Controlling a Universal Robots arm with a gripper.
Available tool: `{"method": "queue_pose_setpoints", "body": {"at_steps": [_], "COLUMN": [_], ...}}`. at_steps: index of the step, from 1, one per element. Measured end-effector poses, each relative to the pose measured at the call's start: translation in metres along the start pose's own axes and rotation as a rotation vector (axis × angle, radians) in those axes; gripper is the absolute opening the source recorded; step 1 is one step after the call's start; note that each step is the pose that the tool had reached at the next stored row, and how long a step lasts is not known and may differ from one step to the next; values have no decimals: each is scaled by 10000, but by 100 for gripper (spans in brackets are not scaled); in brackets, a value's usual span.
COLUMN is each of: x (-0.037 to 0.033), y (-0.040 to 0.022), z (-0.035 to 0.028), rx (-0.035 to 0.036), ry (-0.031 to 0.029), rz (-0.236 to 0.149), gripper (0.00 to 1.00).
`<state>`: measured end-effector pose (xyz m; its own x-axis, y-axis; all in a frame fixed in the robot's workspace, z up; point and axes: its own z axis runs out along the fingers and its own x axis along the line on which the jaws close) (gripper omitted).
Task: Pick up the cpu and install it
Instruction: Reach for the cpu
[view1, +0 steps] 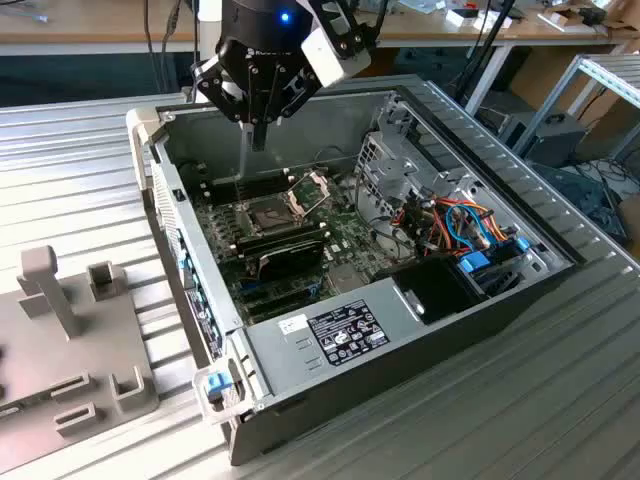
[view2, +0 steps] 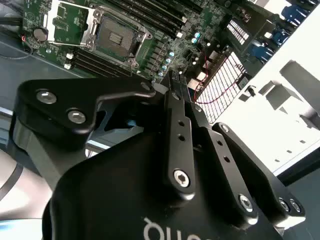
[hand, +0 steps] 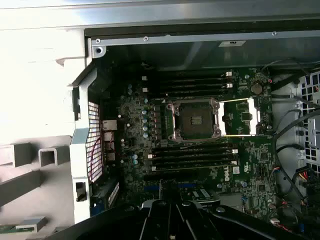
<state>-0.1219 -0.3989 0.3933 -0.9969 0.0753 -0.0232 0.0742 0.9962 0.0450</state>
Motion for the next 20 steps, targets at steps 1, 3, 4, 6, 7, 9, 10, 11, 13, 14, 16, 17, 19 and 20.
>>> {"method": "queue_pose_setpoints", "body": {"at_steps": [1,3,4,6,7,9,10,11,13,14,16,17,19,20], "x": [0,0,0,0,0,0,3,8,21,28,53,60,82,95], "y": [0,0,0,0,0,0,0,0,-2,-2,-4,-4,-6,-7], "z": [0,0,0,0,0,0,0,0,0,-1,-1,-1,-1,-1], "rx": [0,0,0,0,0,0,-1,-1,-1,0,-1,-1,-1,-1], "ry": [0,0,0,0,-1,-1,-1,-2,-1,0,-1,0,-1,-1], "rz": [0,0,0,0,0,0,0,2,0,1,0,0,0,1], "gripper": [11,11,11,11,11,11,11,11,11,11,11,11,11,11]}}
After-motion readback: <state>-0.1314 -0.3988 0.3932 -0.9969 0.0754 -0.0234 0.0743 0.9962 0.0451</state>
